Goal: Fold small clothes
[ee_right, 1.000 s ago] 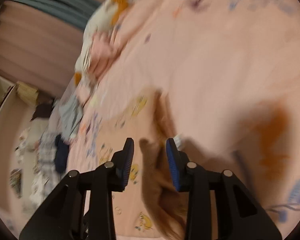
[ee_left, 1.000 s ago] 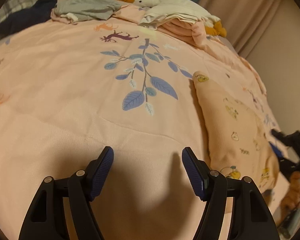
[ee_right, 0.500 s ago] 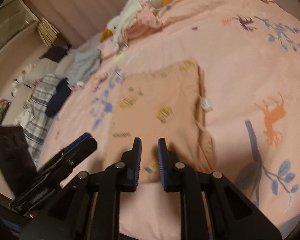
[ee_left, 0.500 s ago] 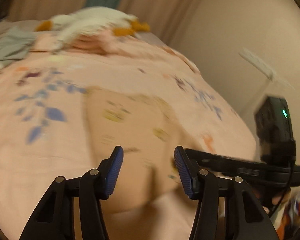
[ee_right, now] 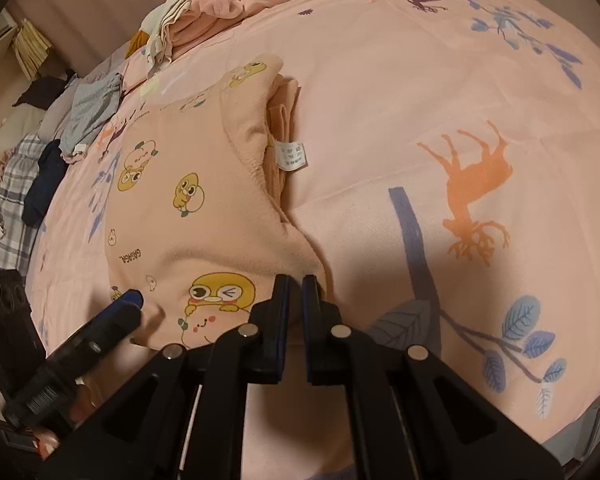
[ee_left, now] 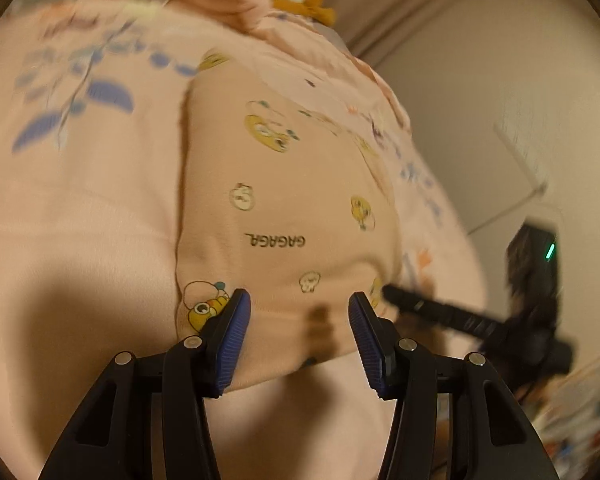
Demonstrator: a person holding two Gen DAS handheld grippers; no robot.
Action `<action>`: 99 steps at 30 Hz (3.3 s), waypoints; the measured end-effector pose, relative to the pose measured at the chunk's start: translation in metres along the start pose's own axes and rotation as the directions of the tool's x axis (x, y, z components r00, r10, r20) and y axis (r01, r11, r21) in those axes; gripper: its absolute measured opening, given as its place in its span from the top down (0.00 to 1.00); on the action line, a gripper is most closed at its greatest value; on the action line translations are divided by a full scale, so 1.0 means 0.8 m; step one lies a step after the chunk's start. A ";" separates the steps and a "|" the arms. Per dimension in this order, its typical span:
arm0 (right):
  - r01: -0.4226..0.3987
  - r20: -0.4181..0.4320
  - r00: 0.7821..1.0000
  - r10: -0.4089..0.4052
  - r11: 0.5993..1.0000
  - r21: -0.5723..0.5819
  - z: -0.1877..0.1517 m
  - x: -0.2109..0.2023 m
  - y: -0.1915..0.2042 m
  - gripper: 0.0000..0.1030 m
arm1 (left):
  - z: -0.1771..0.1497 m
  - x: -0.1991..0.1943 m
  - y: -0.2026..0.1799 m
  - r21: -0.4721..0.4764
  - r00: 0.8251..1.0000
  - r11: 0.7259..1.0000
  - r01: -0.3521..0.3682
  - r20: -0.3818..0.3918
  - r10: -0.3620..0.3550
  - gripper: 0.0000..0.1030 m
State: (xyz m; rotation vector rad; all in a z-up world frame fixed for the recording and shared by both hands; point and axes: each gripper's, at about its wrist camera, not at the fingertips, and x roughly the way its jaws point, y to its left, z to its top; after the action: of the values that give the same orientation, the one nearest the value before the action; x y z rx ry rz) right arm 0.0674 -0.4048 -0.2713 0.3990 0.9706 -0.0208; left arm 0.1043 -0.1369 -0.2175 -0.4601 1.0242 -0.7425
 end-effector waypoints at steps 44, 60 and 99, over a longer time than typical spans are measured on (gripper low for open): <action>-0.035 0.024 0.999 0.035 0.999 0.031 -0.002 0.008 -0.004 0.94 | -0.012 0.011 -0.023 0.077 0.996 0.994 -0.078 0.049 0.074 0.48; -0.194 0.243 0.950 0.197 0.980 -0.036 0.028 -0.052 0.029 0.55 | 0.035 -0.035 -0.075 0.201 0.970 0.958 -0.205 0.175 0.170 0.48; 0.008 0.159 0.987 -0.002 0.999 -0.035 0.029 0.019 0.038 0.95 | -0.001 0.029 -0.049 0.292 0.947 0.903 -0.315 0.161 0.278 0.48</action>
State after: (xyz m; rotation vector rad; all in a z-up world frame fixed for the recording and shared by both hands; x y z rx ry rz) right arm 0.1004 -0.3817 -0.2626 0.3565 0.8130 -0.0395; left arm 0.0977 -0.1799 -0.2058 -0.0648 0.8235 -0.5820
